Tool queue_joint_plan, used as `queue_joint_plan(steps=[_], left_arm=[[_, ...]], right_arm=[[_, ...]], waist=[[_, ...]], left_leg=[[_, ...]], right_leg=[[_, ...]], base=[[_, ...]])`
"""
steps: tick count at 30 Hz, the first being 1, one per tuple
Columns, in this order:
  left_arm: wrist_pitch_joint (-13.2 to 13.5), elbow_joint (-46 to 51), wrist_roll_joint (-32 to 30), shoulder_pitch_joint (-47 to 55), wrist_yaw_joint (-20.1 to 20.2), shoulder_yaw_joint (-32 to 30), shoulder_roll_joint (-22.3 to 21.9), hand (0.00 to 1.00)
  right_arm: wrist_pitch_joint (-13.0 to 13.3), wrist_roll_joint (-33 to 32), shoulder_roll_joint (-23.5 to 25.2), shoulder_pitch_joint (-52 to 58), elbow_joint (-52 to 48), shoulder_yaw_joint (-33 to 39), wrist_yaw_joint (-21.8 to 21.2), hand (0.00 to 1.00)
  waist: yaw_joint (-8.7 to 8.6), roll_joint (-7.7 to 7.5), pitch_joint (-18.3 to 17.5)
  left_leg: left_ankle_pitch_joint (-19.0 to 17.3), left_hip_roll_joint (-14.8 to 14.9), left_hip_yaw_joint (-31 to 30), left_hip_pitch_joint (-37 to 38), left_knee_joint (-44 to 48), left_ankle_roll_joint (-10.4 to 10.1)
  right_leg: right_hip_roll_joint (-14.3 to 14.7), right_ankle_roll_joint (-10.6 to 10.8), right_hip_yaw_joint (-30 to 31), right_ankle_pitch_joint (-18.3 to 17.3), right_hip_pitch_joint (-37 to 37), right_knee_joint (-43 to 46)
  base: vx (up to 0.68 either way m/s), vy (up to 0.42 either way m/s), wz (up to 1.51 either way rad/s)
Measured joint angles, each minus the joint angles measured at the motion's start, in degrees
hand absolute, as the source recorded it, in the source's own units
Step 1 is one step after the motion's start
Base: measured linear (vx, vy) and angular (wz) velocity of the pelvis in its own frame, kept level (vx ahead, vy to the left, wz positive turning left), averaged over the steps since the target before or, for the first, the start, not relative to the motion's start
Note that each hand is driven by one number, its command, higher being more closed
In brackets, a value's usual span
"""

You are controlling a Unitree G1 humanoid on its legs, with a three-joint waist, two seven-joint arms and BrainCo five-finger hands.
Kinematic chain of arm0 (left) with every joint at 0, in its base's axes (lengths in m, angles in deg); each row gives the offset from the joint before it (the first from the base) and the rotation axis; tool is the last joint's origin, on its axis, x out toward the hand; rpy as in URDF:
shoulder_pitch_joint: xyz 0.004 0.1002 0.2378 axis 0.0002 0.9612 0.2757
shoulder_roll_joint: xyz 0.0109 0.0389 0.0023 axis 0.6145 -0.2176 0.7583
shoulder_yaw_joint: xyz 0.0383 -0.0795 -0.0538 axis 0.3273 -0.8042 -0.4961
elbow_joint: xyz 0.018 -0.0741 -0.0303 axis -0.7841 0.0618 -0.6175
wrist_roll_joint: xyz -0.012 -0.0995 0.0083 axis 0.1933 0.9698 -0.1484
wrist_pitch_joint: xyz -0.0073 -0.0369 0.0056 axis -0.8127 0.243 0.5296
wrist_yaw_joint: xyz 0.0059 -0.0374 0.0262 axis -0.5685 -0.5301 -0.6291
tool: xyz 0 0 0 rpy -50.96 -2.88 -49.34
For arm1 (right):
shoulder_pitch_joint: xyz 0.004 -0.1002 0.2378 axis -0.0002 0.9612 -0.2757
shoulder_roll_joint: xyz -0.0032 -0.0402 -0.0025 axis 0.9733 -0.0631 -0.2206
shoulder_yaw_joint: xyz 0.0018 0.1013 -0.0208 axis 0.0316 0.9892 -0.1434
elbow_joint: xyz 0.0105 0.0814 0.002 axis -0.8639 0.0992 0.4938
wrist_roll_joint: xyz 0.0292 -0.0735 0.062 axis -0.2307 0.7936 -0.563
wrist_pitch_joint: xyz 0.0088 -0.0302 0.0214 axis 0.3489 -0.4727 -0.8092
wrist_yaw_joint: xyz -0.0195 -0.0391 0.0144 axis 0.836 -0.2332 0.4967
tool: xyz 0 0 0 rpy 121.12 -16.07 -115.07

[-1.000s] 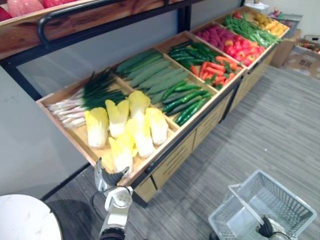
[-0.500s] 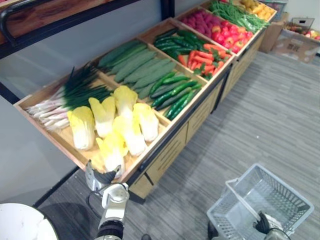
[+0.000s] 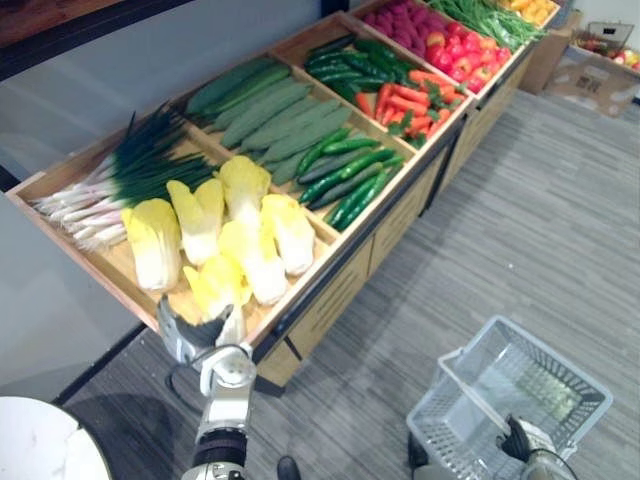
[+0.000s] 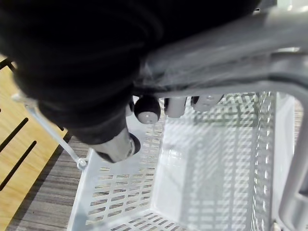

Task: Pick vegetable in the basket

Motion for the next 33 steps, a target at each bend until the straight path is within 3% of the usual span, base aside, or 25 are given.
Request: queue_joint_plan(steps=[3, 12, 33], left_arm=[[1.4, 4.9, -0.5, 0.0, 0.0, 0.8, -0.9, 0.0], [1.6, 10.8, -2.5, 2.5, 0.7, 1.7, -2.6, 0.0], [1.3, 3.9, -2.4, 1.0, 0.6, 2.2, -2.3, 0.0]], right_arm=[[0.0, 0.0, 0.0, 0.0, -0.3, 0.1, 1.0, 1.0], [0.0, 0.0, 0.1, 0.6, -0.3, 0.7, 1.2, 1.0], [0.2, 2.1, 0.1, 0.9, -0.7, 0.3, 1.2, 1.0]], waist=[[0.0, 0.45, 0.2], [0.03, 0.56, 0.2], [-0.03, 0.48, 0.1]], left_leg=[[0.0, 0.0, -0.2, 0.2, 0.0, 0.0], [0.1, 0.0, -1.4, 0.3, 0.0, 0.1], [0.2, 0.1, -0.3, -0.3, 0.0, 0.2]], right_leg=[[0.0, 0.0, 0.0, 0.0, 0.2, 0.0], [0.0, -0.3, -0.7, -0.2, 0.4, 1.0], [0.1, -0.2, 0.4, -0.1, -1.1, 0.9]], base=[[0.0, 0.0, 0.0], [-0.01, -0.004, 0.04], [0.0, -0.002, -0.02]])
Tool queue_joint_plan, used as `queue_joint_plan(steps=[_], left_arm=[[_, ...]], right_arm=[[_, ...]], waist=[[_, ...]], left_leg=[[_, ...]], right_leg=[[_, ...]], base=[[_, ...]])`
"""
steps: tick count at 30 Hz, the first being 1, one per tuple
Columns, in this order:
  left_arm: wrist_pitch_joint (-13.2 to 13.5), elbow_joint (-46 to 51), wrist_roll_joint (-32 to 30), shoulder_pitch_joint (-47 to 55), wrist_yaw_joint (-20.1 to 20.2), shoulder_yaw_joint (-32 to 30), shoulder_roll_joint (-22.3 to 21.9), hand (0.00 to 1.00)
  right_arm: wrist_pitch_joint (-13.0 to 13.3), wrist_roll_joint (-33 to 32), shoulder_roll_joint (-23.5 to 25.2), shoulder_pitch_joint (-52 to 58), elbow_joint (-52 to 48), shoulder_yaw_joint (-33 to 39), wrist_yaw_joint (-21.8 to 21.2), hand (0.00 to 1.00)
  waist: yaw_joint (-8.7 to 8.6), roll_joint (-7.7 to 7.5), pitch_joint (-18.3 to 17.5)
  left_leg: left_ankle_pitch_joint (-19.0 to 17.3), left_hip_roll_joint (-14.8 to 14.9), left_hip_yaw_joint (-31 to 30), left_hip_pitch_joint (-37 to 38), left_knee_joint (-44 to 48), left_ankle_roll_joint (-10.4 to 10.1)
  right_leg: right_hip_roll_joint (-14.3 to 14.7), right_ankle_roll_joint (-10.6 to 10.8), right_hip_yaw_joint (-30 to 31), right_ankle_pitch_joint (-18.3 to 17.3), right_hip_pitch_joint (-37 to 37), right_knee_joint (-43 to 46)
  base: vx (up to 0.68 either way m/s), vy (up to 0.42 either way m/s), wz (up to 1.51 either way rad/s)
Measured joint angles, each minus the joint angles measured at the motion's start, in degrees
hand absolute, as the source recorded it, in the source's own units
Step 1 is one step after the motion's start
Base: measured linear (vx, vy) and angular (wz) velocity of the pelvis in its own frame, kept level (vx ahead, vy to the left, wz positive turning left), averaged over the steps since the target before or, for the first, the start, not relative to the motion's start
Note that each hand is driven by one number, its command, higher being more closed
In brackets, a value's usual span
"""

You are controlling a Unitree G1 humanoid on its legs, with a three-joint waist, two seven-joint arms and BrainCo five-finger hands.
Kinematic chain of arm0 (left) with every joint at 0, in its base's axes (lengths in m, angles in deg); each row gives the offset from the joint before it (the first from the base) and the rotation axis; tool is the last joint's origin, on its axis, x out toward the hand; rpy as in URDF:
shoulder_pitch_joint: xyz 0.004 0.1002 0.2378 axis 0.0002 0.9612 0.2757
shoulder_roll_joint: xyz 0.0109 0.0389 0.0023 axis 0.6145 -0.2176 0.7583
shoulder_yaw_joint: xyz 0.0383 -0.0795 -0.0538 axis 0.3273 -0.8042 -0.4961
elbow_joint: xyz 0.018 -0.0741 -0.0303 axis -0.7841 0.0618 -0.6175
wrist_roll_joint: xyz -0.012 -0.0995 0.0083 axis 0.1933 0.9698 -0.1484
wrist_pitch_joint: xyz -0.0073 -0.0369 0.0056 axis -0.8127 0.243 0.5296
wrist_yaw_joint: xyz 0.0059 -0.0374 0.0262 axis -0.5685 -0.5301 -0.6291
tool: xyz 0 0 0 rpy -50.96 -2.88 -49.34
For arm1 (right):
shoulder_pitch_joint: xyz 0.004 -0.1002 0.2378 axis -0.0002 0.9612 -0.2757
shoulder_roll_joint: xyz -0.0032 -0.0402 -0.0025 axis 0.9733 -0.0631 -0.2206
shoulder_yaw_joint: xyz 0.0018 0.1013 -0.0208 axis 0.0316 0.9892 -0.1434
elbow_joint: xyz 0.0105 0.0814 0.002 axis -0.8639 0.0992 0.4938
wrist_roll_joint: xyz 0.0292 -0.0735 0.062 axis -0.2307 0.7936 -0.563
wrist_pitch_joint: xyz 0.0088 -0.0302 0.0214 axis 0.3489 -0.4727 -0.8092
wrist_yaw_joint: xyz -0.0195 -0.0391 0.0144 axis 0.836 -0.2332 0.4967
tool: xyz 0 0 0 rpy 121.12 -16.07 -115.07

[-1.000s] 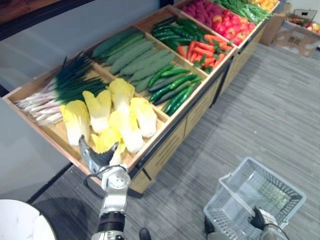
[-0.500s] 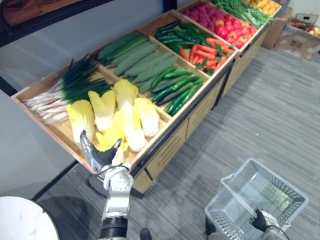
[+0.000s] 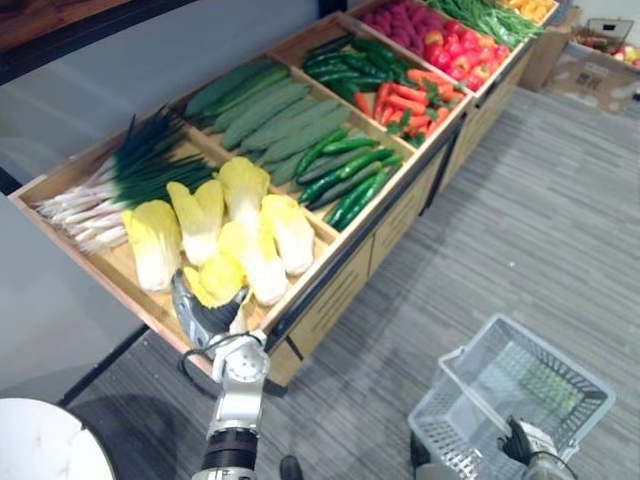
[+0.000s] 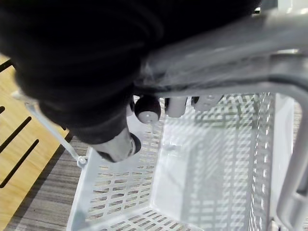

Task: Pick vegetable in the basket

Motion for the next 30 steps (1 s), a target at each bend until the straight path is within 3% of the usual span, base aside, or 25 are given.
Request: queue_joint_plan(steps=[10, 30], left_arm=[[-0.3, -4.1, 0.7, -1.5, -0.1, -1.5, 0.0, 0.0], [-0.2, -8.6, 2.6, -1.4, -0.5, -2.0, 0.1, 0.0]], right_arm=[[0.0, 0.0, 0.0, -0.2, 0.0, -0.4, 0.1, 1.0], [0.0, 0.0, 0.0, 0.0, 0.1, -0.5, 1.0, 1.0]], waist=[[-1.35, -0.3, 0.1], [-1.31, -0.68, 0.3]], left_leg=[[0.0, 0.0, 0.1, -0.7, 0.0, 0.0], [0.0, 0.0, 0.1, -0.6, 0.0, 0.0]], right_leg=[[0.0, 0.0, 0.3, 0.2, -0.8, -0.1], [0.0, 0.0, 0.3, 0.2, -0.7, -0.1]], base=[[0.0, -0.001, -0.01], [0.0, 0.0, 0.0]])
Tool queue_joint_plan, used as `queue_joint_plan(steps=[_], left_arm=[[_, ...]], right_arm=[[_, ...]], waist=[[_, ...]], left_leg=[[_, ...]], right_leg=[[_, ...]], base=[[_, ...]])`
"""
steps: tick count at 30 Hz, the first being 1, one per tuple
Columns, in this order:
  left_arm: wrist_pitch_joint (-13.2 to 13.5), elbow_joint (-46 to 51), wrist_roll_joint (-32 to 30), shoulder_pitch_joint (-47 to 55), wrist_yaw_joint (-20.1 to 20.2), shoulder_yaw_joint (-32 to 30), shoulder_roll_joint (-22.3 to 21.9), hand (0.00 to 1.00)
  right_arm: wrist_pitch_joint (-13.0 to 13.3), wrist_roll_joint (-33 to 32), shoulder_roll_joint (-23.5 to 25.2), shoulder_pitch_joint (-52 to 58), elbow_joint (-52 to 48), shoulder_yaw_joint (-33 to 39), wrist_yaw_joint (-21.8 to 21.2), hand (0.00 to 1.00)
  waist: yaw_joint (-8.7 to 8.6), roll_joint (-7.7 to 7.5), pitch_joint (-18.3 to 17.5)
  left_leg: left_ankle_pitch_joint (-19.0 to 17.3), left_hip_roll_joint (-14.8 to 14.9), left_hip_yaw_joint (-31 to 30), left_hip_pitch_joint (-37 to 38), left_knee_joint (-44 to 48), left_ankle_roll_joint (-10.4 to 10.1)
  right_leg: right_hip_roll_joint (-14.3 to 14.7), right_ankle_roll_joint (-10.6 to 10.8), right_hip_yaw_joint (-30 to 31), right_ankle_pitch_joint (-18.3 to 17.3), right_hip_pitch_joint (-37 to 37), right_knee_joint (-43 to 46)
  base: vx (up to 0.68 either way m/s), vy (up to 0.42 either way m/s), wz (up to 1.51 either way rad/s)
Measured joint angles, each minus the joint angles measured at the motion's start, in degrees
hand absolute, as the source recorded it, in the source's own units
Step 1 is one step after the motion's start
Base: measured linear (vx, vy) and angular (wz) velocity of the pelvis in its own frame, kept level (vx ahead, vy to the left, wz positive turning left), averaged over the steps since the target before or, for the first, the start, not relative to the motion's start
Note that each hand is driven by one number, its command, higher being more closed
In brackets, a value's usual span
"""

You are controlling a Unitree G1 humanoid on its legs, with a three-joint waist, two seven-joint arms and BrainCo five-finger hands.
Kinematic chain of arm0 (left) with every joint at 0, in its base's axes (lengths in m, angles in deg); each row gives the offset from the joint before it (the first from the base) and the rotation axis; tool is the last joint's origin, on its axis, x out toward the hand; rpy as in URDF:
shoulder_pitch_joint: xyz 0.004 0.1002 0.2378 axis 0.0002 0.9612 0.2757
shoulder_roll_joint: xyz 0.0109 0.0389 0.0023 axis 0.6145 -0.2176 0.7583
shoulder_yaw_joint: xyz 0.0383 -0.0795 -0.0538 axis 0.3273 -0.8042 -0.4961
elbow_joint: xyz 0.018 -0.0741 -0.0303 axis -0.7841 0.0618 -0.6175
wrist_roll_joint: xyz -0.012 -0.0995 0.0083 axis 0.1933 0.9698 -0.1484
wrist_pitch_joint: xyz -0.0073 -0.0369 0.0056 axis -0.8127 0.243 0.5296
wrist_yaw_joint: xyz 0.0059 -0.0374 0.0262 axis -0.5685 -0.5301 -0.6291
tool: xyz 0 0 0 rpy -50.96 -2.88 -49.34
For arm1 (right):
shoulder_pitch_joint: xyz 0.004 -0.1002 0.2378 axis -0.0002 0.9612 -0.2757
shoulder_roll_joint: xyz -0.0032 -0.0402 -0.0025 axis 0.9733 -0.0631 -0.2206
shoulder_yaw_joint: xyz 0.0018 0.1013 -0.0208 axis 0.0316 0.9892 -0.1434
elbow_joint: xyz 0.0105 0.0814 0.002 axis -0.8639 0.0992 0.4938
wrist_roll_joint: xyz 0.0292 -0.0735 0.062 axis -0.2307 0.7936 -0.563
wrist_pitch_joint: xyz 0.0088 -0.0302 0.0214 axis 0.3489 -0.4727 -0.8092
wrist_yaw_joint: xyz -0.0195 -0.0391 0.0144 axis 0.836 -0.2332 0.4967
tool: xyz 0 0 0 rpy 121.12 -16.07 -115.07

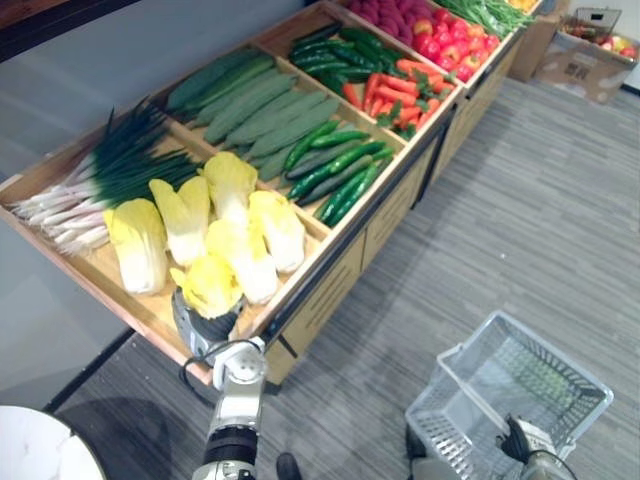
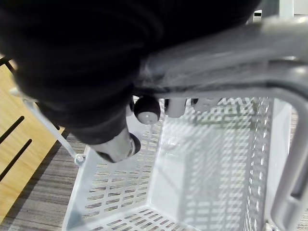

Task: Pick vegetable in the basket

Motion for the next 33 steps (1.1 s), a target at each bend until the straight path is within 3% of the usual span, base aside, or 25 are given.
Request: queue_joint_plan(steps=[12, 19, 23, 24, 25, 33], left_arm=[[0.4, -9.9, 0.6, -1.8, 0.6, -0.1, 2.6, 0.0], [2.3, -14.2, 2.7, -4.8, -1.3, -2.1, 2.9, 0.0], [2.9, -16.6, 2.8, -6.3, -2.5, -3.2, 3.3, 0.0], [3.0, -20.5, 5.0, -10.0, -2.9, -5.7, 5.0, 0.0], [3.0, -21.4, 5.0, -10.6, -2.9, -5.9, 5.5, 1.0], [3.0, -25.1, 7.2, -12.8, -2.8, -6.9, 8.3, 1.0]], right_arm=[[0.0, 0.0, -0.2, -0.8, 0.3, -0.9, 0.7, 1.0], [0.7, 0.0, -2.0, -2.5, 0.3, -2.4, 1.3, 1.0], [1.0, 0.0, -2.8, -3.3, 0.2, -3.6, 1.3, 1.0], [1.7, 0.0, -3.6, -3.8, 0.0, -4.7, 1.3, 1.0], [1.7, 0.0, -3.7, -3.8, 0.1, -4.9, 1.3, 1.0], [2.5, 0.0, -4.7, -3.7, 0.2, -5.7, 1.2, 1.0]], waist=[[-0.04, -0.32, 1.6], [0.04, 0.53, 3.0], [0.22, 0.14, 3.7], [0.6, 0.5, 3.9], [0.61, 0.49, 3.9], [0.38, 0.27, 4.1]], left_leg=[[-0.2, 0.0, 0.6, 0.0, 0.0, -0.2], [-0.5, 0.1, 1.8, -1.0, 0.0, -0.3], [-0.6, 0.5, 2.4, -1.1, 0.0, -0.3], [-0.3, 1.3, 3.3, -2.7, 0.0, -0.6], [-0.2, 1.5, 3.3, -2.8, 0.0, -0.8], [-0.2, 1.9, 4.3, -2.4, 0.0, -1.3]], right_leg=[[0.1, 0.0, 0.5, 0.0, -0.4, -0.1], [0.3, 0.0, 1.8, 0.2, -2.3, 0.1], [0.8, -0.1, 2.6, 0.3, -3.1, 0.1], [1.7, -0.4, 3.5, 1.0, -5.5, 0.0], [1.9, -0.4, 3.5, 1.0, -5.8, 0.1], [2.5, -0.6, 4.5, 0.9, -6.0, 0.0]], base=[[0.0, 0.0, -0.02], [0.0, -0.003, -0.08], [-0.01, -0.014, -0.13], [-0.06, -0.039, -0.3], [-0.07, -0.045, -0.27], [0.01, -0.006, -0.07]])
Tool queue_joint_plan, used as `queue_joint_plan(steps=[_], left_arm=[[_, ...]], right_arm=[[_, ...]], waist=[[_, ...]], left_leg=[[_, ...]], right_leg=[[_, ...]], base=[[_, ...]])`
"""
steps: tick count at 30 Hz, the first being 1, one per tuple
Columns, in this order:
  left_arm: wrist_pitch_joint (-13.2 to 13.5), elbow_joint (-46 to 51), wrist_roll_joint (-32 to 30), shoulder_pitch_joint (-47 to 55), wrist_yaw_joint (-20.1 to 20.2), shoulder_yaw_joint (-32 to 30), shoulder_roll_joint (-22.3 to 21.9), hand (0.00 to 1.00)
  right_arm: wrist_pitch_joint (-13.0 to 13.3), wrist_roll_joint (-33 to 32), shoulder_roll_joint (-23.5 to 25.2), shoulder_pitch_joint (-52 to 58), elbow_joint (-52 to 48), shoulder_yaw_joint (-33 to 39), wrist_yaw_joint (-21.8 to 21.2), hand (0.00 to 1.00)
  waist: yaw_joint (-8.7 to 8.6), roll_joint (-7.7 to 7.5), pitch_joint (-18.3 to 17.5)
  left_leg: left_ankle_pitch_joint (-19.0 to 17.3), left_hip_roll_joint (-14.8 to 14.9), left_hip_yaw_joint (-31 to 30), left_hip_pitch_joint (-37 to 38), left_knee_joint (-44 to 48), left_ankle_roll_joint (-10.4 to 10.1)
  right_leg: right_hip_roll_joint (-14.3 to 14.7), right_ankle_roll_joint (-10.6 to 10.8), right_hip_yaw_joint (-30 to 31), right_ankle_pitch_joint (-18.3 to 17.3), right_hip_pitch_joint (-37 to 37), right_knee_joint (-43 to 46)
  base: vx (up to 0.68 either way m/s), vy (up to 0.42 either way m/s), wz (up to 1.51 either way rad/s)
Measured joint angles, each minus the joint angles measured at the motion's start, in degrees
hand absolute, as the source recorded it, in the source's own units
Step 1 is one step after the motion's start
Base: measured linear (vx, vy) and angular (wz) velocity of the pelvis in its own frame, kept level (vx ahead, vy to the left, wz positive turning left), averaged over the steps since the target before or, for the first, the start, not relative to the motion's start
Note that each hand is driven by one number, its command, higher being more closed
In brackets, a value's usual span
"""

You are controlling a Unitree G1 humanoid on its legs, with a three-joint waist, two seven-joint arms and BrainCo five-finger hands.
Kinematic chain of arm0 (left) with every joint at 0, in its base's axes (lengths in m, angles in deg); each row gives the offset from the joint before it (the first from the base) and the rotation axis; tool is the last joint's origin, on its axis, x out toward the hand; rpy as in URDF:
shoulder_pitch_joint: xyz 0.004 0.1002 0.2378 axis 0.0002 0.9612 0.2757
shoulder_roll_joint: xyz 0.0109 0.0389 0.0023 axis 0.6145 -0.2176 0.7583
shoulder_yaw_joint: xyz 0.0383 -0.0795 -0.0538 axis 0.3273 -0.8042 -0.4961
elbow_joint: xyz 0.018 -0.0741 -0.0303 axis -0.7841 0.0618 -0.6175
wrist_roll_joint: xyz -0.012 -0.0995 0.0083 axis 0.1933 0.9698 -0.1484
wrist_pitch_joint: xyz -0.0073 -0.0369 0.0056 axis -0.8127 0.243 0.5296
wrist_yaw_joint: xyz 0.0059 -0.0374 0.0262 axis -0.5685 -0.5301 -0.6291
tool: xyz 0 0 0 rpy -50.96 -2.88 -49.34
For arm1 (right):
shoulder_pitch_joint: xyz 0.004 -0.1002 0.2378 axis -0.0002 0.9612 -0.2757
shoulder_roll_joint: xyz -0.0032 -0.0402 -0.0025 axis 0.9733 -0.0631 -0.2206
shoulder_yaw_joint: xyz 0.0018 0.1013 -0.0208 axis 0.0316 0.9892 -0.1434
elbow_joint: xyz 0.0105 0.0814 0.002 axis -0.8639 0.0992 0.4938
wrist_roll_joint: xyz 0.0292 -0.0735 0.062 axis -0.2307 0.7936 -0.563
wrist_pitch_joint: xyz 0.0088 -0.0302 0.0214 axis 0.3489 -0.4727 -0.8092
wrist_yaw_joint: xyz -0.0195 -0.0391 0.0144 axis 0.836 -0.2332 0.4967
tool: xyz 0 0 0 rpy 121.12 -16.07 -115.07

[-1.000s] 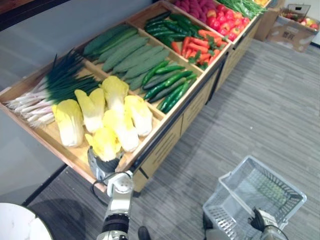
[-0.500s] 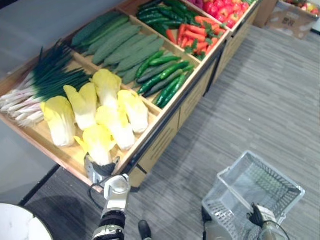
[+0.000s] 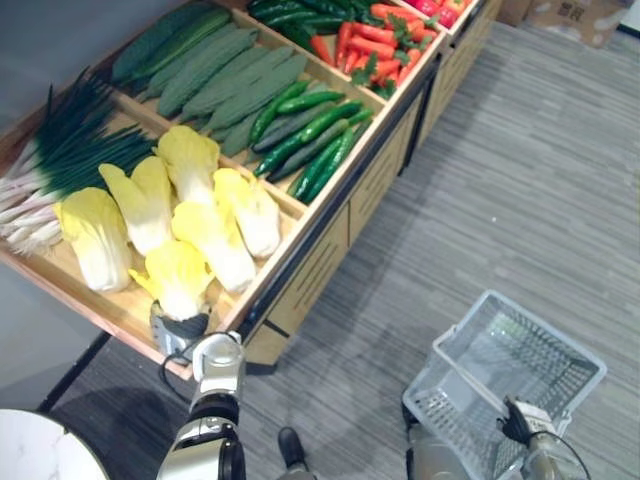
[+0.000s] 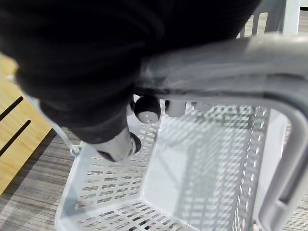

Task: Pick vegetable in the basket

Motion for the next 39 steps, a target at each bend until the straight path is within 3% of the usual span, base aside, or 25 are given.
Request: queue_joint_plan(steps=[14, 22, 28, 34, 39], left_arm=[[-0.2, -0.4, 0.1, 0.4, 3.2, 1.6, 0.5, 1.0], [-1.5, 22.1, -0.5, 10.1, 6.9, 2.8, -4.2, 1.0], [-1.5, 28.7, -1.0, 13.2, 6.9, 3.5, -6.2, 1.0], [-1.5, 32.3, -1.3, 18.8, 7.2, 5.3, -10.2, 1.0], [-1.4, 35.1, -3.4, 22.4, 8.3, 5.9, -10.9, 1.0]], right_arm=[[0.3, 0.0, -1.1, 1.1, 0.1, -0.9, -1.9, 1.0], [-1.2, 0.0, 1.3, 1.2, 0.2, 3.5, -2.1, 1.0], [-1.8, 0.0, 2.7, 2.2, 0.3, 6.3, -2.4, 1.0], [-3.0, 0.0, 3.7, 5.2, 0.4, 8.6, -2.5, 1.0], [-3.7, 0.0, 5.2, 5.7, 2.1, 8.6, -2.8, 1.0]], waist=[[-0.54, 0.02, 0.0], [-0.3, -0.3, 0.1], [-0.19, 0.48, -0.4], [1.09, 2.8, -3.0], [1.3, 2.52, -5.2]], left_leg=[[0.1, -0.1, -1.8, 2.5, 0.0, 0.1], [0.2, -1.2, -4.9, 2.5, 0.0, 0.3], [0.2, -1.2, -6.5, 2.8, 0.0, 0.4], [0.5, -0.8, -7.4, 3.2, 0.0, 0.7], [0.7, -0.8, -7.6, 3.6, 0.0, 0.9]], right_leg=[[-0.4, 0.1, -1.8, 0.4, 4.1, -0.7], [-1.7, 0.1, -5.2, 0.4, 6.0, -0.5], [-1.8, 0.1, -6.7, 0.4, 6.9, 0.1], [-1.7, -0.2, -7.7, -0.7, 7.5, 0.9], [-1.7, -0.2, -8.1, -0.7, 8.0, 1.1]], base=[[0.02, -0.003, 0.06], [0.04, 0.002, 0.18], [0.0, -0.002, 0.1], [-0.03, -0.014, 0.06], [-0.04, -0.008, 0.03]])
